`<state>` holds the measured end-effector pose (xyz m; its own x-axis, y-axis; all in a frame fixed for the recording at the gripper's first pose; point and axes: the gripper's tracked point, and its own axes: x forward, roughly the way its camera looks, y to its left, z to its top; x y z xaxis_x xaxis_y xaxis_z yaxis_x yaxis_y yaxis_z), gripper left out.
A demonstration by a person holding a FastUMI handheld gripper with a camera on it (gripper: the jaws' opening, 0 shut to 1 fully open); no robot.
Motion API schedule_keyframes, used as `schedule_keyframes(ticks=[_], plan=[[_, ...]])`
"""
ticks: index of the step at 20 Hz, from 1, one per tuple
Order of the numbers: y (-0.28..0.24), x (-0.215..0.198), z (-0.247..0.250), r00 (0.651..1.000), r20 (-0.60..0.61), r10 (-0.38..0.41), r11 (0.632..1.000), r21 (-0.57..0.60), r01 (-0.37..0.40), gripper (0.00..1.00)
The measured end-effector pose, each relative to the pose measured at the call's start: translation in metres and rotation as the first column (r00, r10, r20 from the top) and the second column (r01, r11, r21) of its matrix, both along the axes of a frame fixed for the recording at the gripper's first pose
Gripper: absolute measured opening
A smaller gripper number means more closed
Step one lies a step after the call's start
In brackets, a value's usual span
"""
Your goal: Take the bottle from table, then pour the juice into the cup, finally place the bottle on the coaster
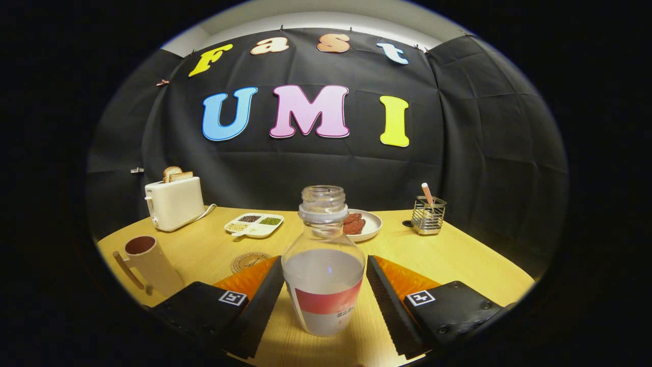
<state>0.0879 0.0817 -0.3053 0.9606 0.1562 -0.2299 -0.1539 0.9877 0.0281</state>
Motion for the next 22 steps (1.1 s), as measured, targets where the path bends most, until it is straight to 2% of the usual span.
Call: schedule_keyframes(ticks=[3, 6, 11, 14, 17, 19, 22], plan=[[-0.001, 0.007, -0.003, 1.0, -0.009, -0.012, 1.0, 0.011, 0.012, 0.94], [-0.001, 0.011, -0.004, 1.0, -0.002, -0.009, 1.0, 0.022, 0.009, 0.79], [0.003, 0.013, -0.005, 1.0, -0.015, 0.02, 0.999, -0.024, -0.021, 0.74], [0.011, 0.012, -0.001, 0.997, -0.051, 0.066, 0.996, -0.059, -0.069, 0.69], [0.008, 0.015, 0.022, 0.997, -0.03, 0.07, 0.986, -0.149, -0.074, 0.69], [0.014, 0.012, 0.031, 0.993, -0.055, 0.1, 0.969, -0.221, -0.11, 0.69], [0.017, 0.013, 0.058, 0.994, -0.06, 0.095, 0.952, -0.285, -0.109, 0.69]])
